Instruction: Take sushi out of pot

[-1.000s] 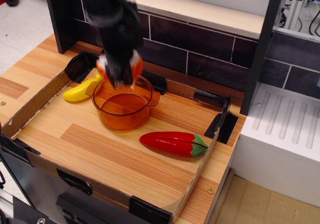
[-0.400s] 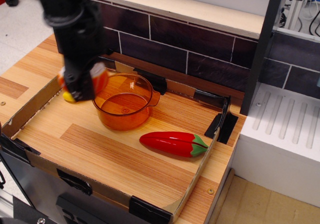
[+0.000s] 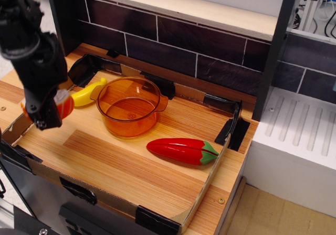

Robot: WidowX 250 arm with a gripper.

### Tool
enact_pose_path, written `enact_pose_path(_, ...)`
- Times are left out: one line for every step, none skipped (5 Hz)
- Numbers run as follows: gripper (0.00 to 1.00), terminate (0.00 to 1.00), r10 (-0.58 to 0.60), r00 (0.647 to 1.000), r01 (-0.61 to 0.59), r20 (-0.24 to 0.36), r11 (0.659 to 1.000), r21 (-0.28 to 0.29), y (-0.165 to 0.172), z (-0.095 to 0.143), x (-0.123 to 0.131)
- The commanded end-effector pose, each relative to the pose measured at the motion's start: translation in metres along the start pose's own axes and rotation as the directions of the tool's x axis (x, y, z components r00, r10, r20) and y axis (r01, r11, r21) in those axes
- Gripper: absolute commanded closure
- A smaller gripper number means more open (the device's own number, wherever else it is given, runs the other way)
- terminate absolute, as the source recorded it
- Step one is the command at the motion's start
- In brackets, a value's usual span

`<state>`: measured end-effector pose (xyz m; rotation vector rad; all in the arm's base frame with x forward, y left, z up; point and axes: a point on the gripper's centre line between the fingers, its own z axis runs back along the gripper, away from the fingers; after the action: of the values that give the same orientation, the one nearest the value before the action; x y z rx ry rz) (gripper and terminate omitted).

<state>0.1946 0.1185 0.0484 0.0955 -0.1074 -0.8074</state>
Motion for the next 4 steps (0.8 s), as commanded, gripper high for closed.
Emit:
enact_pose_path(1.0,0.0,0.417,0.909,-0.418,-0.025,0.906,-0.073,0.004,-0.015,-0.008)
enact_pose_path(1.0,0.0,0.487,0.872,-0.49,-0.051,0.866,-0.099,0.004,-0.025,-0.002)
enact_pose_path(1.0,0.0,0.5,0.863,-0.505,-0.071,0.857,-0.1,0.003,-0.032,0.008)
enact_pose_path(1.0,0.0,0.49,0.867,-0.497,-0.088,0.864,-0.085,-0.001,-0.039,0.014)
